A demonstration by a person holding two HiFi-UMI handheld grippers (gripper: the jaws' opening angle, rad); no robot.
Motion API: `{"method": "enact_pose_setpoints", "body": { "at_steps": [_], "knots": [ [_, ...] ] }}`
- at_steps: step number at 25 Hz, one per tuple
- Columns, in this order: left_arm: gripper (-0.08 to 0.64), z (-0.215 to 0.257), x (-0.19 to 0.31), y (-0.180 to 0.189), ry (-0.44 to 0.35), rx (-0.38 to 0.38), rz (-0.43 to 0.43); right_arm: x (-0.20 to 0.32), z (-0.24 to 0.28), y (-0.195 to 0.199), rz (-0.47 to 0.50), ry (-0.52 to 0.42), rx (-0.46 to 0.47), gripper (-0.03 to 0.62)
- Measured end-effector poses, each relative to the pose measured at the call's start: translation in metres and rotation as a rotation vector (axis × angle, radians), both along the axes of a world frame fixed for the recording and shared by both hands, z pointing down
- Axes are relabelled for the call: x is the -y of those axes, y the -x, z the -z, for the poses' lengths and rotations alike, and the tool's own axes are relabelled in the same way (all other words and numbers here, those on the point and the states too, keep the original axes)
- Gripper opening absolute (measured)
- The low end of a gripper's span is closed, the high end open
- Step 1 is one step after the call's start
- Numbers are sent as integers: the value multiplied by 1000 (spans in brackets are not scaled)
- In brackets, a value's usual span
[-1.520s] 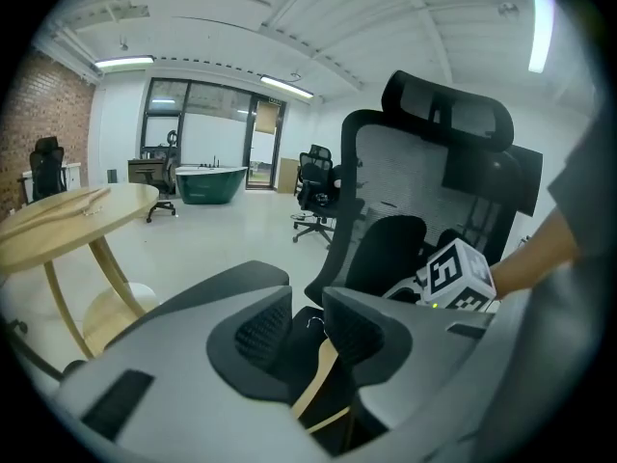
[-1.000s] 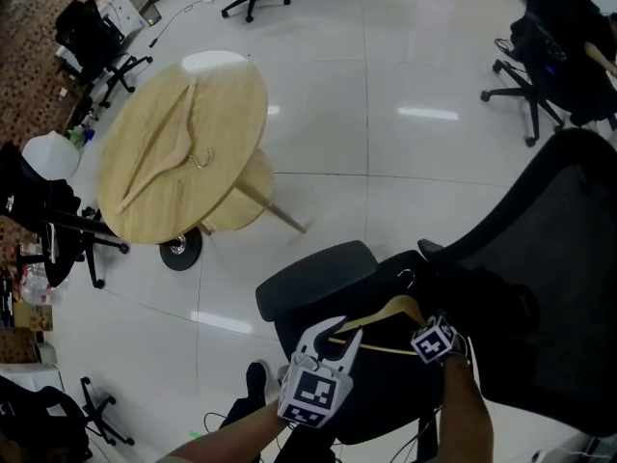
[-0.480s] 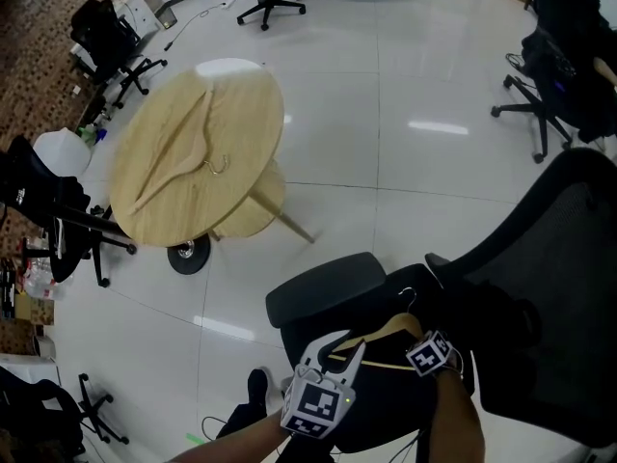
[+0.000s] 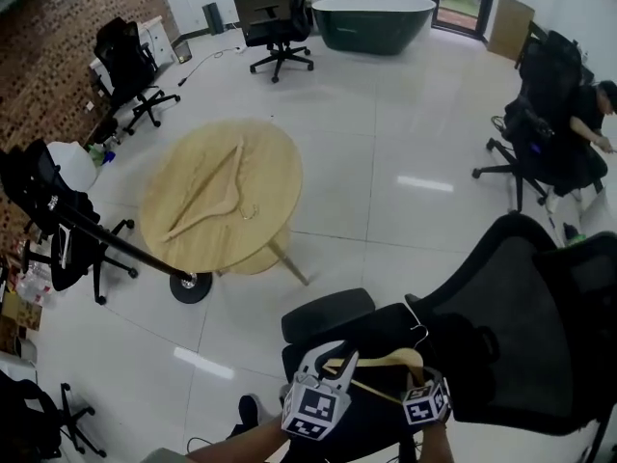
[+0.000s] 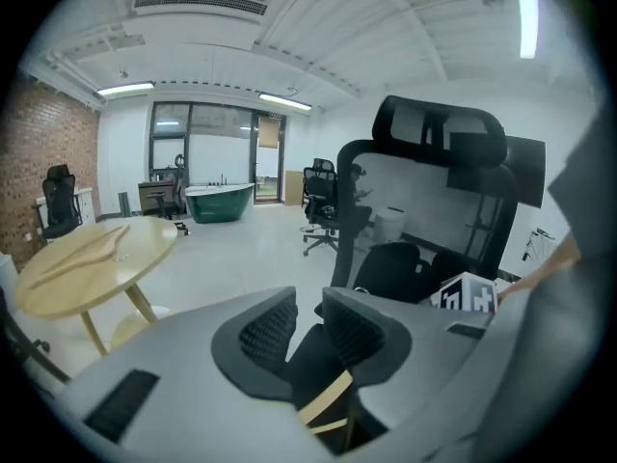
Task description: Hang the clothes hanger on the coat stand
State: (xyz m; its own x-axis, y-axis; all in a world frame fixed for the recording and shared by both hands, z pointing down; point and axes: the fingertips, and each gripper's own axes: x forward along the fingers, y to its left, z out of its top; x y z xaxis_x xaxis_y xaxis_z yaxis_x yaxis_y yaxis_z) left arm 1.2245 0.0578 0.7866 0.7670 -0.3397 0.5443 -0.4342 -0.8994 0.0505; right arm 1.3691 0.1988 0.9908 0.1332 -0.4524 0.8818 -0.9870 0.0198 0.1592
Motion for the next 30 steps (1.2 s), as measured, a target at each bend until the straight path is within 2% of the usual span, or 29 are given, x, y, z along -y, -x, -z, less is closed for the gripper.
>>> {"method": "enact_pose_setpoints", "body": {
  "at_steps": [3,8,11,14,20,27,28,30],
  "knots": [
    [94,73,-19,40,-27,-51,28,-25,102,33,-32,-98,-34,98],
    [94,153,-22,105,-83,-77,96,-37,234,71,-22,-228,-92,98],
    [95,205,-23,174,-118,-103,148,-45,305,121,-3,-272,-139,98],
    [95,239,-15,247,-144,-146,221,-34,353,177,40,-319,-184,98],
    [95,313,-5,405,-159,-208,326,8,449,310,141,-398,-239,98],
    [95,362,13,583,-215,-281,479,59,510,473,278,-467,-294,98],
    [95,366,14,618,-223,-293,501,64,517,506,297,-476,-301,98],
    [95,377,11,721,-237,-316,544,69,529,605,334,-491,-316,98]
  ]
}}
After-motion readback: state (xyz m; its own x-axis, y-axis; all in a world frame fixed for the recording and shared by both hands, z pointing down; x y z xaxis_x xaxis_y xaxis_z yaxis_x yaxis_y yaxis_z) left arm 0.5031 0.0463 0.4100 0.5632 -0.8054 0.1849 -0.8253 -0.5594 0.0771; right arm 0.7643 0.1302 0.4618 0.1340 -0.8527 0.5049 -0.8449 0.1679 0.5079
